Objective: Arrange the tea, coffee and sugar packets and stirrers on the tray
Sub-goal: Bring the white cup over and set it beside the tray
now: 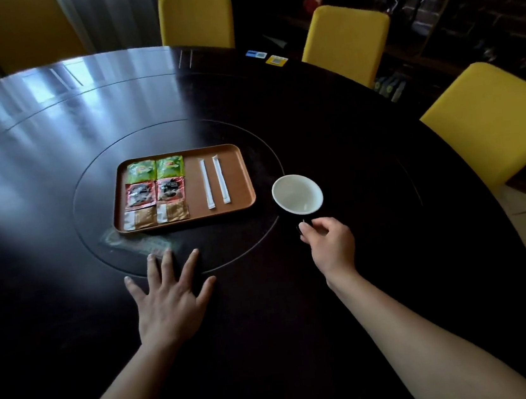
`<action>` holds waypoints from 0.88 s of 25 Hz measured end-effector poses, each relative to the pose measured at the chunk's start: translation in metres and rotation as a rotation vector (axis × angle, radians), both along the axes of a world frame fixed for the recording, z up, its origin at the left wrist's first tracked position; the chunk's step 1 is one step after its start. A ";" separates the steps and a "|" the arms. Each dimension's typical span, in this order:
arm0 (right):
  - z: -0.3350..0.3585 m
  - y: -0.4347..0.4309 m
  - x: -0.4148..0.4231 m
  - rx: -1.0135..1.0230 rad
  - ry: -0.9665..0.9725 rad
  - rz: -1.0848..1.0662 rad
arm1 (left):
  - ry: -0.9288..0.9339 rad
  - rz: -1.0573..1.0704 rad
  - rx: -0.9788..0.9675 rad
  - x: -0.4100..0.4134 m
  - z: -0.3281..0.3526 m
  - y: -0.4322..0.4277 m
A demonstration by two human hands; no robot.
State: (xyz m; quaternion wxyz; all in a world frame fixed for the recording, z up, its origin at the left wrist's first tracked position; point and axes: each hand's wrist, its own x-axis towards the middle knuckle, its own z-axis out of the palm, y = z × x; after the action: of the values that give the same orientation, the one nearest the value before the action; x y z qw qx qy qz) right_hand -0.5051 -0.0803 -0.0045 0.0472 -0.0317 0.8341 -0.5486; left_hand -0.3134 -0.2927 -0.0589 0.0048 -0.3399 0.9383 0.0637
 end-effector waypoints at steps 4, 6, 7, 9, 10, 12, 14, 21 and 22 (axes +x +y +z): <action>-0.006 -0.025 -0.024 0.029 0.019 -0.005 | -0.023 -0.007 -0.014 -0.001 0.000 -0.002; -0.009 -0.033 -0.032 0.031 0.013 -0.009 | -0.027 -0.011 -0.015 -0.002 -0.001 -0.001; -0.010 -0.037 -0.036 0.032 0.013 -0.008 | -0.020 -0.009 -0.012 -0.002 -0.001 0.000; -0.012 -0.044 -0.041 0.037 0.013 0.000 | -0.021 -0.003 -0.005 -0.001 0.001 0.000; -0.013 -0.047 -0.044 0.037 0.012 0.002 | -0.030 -0.003 -0.002 -0.001 0.000 0.000; -0.014 -0.053 -0.050 0.055 0.016 0.011 | -0.033 -0.007 -0.003 -0.001 -0.001 0.000; -0.016 -0.058 -0.056 0.078 0.025 0.021 | -0.027 -0.004 -0.007 -0.001 -0.001 -0.001; -0.016 -0.075 -0.073 0.103 0.039 0.040 | -0.028 0.000 -0.012 -0.001 -0.001 -0.001; -0.016 -0.077 -0.076 0.103 0.041 0.044 | -0.026 -0.001 -0.012 -0.001 -0.001 -0.001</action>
State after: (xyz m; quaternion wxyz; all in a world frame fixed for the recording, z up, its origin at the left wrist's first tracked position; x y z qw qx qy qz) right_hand -0.5809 -0.1569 -0.0202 0.0437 -0.0587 0.8612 -0.5030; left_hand -0.3145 -0.2936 -0.0600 0.0150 -0.3403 0.9387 0.0539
